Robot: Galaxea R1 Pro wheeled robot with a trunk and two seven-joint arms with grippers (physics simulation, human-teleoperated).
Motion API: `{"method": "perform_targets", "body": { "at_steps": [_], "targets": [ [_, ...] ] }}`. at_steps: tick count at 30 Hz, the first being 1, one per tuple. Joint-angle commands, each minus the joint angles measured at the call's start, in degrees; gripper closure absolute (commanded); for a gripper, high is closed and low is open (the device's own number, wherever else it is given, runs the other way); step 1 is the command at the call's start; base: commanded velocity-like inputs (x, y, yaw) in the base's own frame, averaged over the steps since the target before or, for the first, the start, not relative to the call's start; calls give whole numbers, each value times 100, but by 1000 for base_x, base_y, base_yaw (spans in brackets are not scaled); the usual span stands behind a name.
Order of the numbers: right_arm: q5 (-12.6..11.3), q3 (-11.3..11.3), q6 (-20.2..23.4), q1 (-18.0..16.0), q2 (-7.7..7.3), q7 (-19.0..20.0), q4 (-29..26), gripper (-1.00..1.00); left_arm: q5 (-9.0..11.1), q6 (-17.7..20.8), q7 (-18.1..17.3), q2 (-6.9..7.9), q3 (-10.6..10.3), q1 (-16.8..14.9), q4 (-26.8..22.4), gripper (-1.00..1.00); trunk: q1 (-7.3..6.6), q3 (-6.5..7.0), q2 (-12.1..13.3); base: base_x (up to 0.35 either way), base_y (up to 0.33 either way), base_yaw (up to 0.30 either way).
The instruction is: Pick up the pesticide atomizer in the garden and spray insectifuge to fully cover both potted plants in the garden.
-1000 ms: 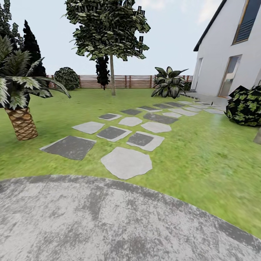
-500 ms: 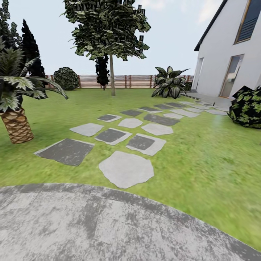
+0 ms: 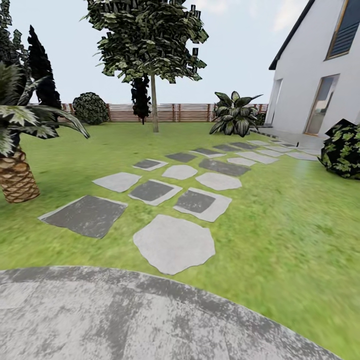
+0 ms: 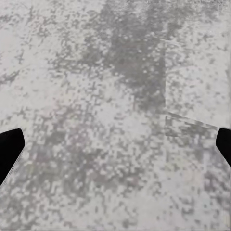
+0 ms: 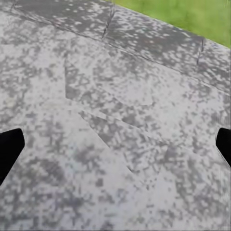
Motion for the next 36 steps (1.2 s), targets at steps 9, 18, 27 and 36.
{"method": "perform_targets", "body": {
  "at_steps": [9,18,27,36],
  "targets": [
    [1,-5,-14,-1,1,-7,0,-100,3,-19,0,-1,12,-3,5,-100,3,-5,-2,339,0,0],
    [1,-5,-14,-1,1,-6,0,-100,3,-19,0,-1,12,-3,5,-100,3,-5,-2,339,0,0],
    [1,-5,-14,-1,1,-7,0,-100,3,-19,0,-1,12,-3,5,-100,3,-5,-2,339,0,0],
    [1,-5,-14,-1,1,-4,0,-100,3,-19,0,-1,12,-3,5,-100,3,-5,-2,339,0,0]
  ]
}}
